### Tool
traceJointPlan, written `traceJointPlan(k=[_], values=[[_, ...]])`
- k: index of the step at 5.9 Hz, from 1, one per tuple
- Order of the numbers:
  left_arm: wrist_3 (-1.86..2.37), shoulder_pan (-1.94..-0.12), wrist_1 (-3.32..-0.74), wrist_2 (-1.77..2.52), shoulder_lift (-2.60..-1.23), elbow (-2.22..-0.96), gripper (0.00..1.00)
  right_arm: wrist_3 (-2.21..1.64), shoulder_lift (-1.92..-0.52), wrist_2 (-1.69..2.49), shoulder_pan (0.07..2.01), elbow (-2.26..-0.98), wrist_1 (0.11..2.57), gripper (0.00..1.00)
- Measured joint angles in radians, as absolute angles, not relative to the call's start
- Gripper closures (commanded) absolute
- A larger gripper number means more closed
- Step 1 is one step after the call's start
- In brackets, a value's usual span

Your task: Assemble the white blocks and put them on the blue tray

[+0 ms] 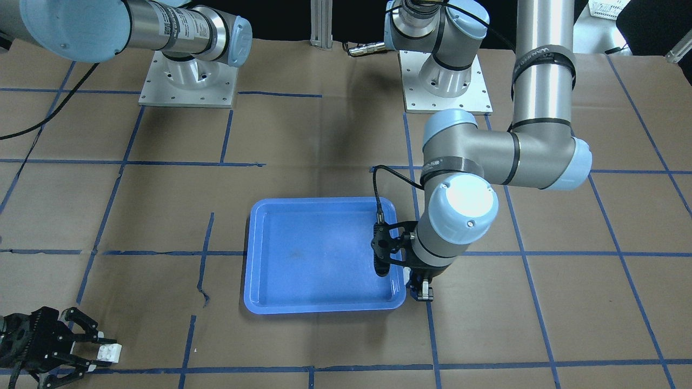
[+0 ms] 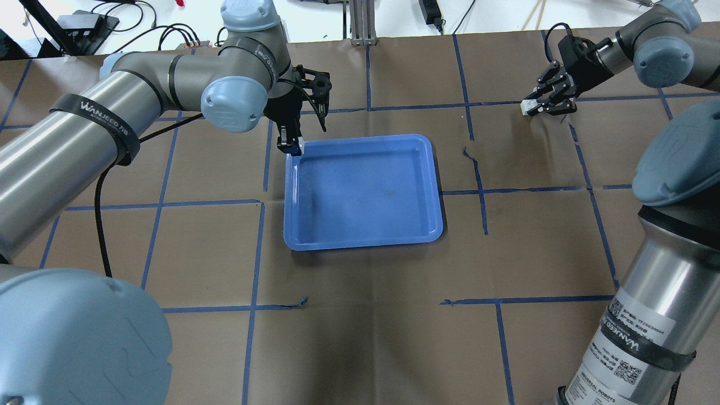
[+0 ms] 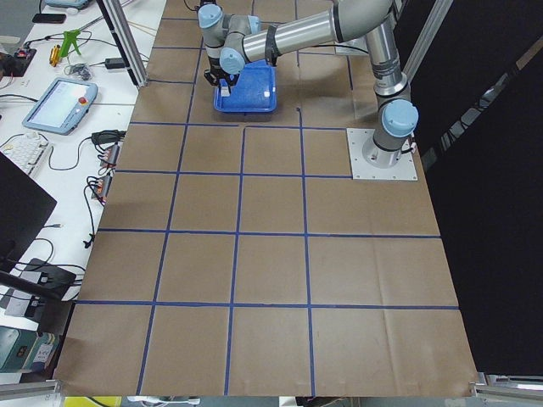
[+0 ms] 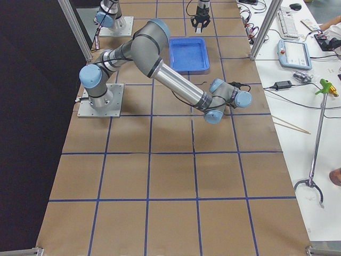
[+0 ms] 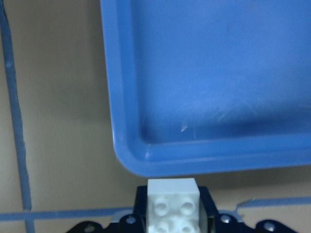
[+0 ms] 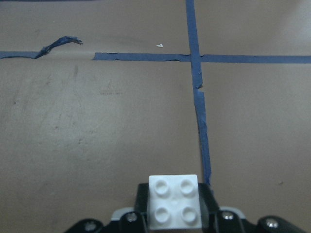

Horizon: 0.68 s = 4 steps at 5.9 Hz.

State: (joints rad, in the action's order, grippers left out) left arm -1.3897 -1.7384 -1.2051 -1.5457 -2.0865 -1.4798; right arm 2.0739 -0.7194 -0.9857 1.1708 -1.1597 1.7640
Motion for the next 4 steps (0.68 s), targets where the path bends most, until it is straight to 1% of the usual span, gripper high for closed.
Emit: traceJointPlan(k=[2, 4], values=[[-1.285, -1.820, -1.192, -1.542, -2.119, -1.486, 0.89, 2.065, -0.778, -0.993, 1.174, -1.160, 1.748, 0.63], [-1.251, -1.852, -1.152, -1.534, -2.173, -1.488, 0.89, 2.051, -0.859, -1.000, 1.186, -1.164, 1.675, 0.63]])
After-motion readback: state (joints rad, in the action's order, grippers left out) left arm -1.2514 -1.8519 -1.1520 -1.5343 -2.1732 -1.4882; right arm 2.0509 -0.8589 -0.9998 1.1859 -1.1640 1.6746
